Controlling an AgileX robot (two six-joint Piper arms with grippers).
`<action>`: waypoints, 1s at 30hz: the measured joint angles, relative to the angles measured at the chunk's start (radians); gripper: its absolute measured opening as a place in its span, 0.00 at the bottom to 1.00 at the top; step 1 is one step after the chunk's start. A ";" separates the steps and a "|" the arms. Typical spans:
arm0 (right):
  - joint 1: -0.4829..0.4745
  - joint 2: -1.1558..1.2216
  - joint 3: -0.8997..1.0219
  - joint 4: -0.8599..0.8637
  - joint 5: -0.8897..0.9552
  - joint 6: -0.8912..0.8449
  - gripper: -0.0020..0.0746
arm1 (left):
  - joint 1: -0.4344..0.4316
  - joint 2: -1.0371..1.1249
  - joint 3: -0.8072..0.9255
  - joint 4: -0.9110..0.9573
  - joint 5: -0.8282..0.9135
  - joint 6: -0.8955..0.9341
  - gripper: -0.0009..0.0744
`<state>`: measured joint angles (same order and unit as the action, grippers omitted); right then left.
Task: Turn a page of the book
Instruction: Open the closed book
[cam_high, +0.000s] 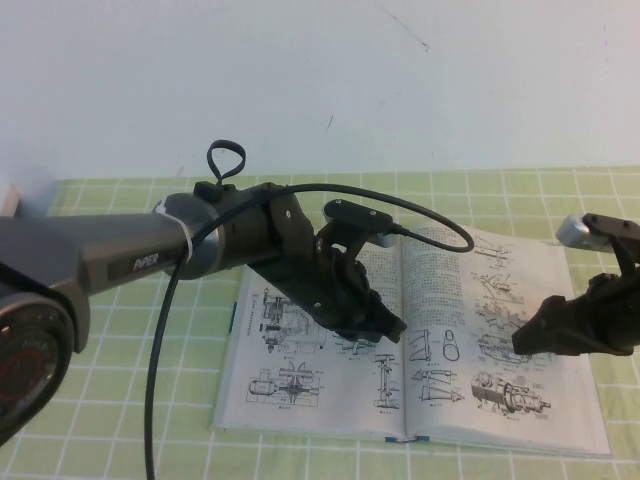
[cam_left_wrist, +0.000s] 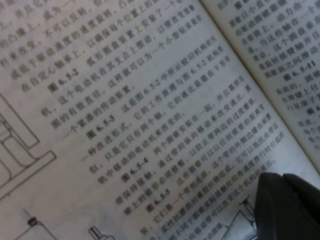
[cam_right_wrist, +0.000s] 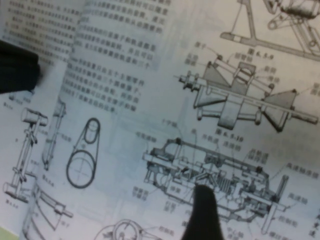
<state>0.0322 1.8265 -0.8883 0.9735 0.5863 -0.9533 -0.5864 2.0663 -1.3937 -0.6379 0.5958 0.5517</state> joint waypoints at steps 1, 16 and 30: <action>0.000 0.007 -0.002 0.010 0.000 0.000 0.68 | 0.000 0.000 0.000 0.004 0.000 -0.003 0.01; -0.002 0.018 -0.008 0.061 -0.004 0.003 0.65 | 0.000 0.000 -0.002 0.012 0.000 -0.014 0.01; -0.017 0.019 -0.048 -0.014 0.007 0.055 0.64 | 0.000 0.000 -0.002 0.012 0.002 -0.014 0.01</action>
<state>0.0147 1.8454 -0.9361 0.9598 0.5932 -0.8979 -0.5864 2.0663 -1.3954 -0.6258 0.5977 0.5381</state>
